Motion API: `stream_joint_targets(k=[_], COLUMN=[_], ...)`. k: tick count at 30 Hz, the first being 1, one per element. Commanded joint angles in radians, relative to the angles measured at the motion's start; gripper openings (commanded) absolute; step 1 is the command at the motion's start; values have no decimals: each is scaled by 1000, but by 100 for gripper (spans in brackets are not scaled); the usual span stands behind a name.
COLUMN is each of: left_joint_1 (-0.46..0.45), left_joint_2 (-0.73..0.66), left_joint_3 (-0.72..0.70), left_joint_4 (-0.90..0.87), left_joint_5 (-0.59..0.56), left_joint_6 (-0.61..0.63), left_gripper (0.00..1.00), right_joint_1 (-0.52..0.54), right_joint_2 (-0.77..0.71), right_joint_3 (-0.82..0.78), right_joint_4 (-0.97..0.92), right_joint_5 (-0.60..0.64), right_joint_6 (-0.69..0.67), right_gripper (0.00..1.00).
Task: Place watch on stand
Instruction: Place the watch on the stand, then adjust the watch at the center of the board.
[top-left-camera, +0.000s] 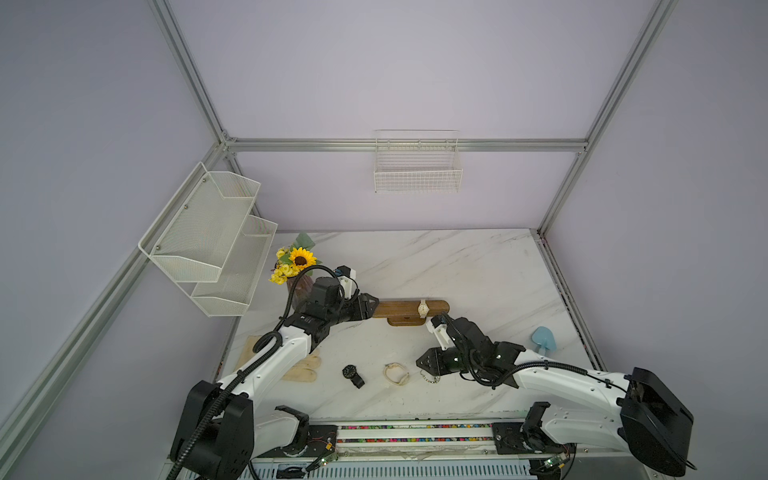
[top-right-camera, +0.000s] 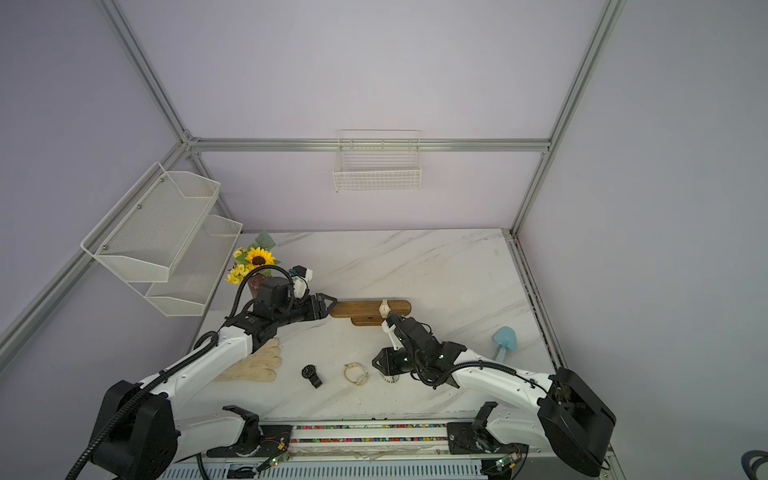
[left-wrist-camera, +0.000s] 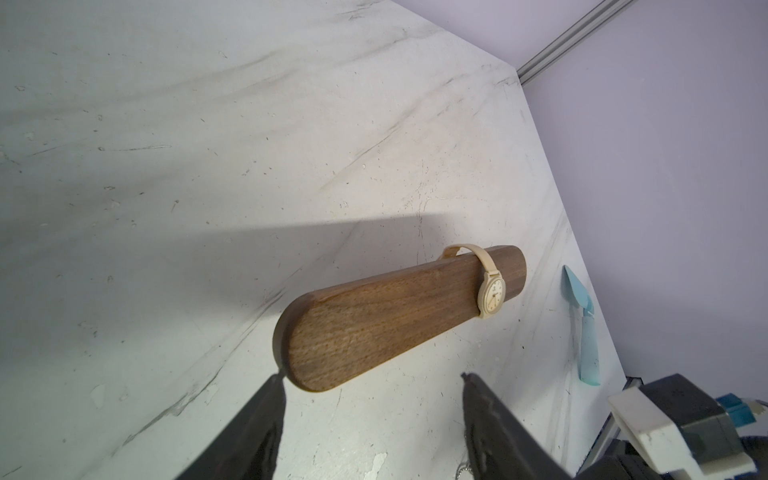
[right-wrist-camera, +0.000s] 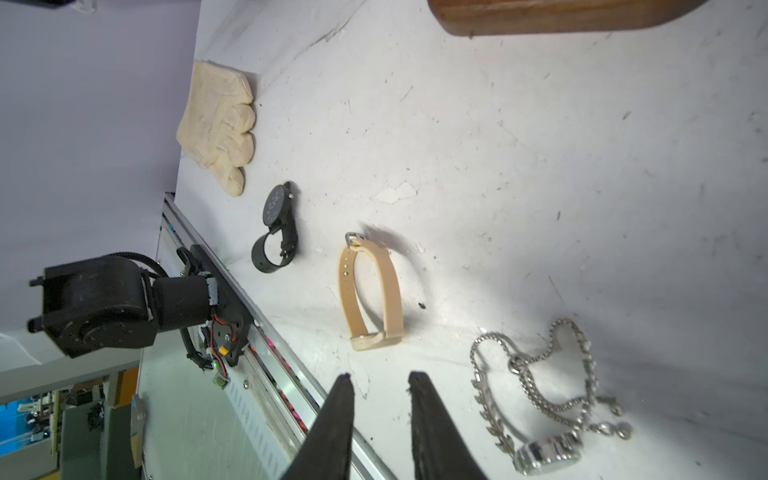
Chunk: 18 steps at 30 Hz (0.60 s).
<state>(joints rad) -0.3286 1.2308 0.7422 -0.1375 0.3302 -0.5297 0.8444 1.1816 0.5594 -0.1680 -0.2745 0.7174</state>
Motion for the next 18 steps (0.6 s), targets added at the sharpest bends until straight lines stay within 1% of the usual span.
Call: stream_joint_targets(k=[1,7,10,14,18], left_joint_1=[-7,-13,-21,-28,-37], left_joint_2=[-26,-10,-10,-1,12], left_joint_3=[19,34,39,47,54], left_joint_4=[15,14,13,12,12], left_joint_5=[16,31,32,31,37], left_joint_6=[27,25,27,30,34], left_gripper=[67,66,66,66,66], right_joint_1=[4,4,3,3,0], right_joint_2=[-50,-131,-132,-96,-11], right_joint_3=[-36,-63,-72,-79,-59], right_joint_4=[-86,-209,-254,-217,-155], right_joint_5=[92,155,176,160,154], right_joint_6=[72,122,128,128,101], right_gripper=[29,29,29,29,29])
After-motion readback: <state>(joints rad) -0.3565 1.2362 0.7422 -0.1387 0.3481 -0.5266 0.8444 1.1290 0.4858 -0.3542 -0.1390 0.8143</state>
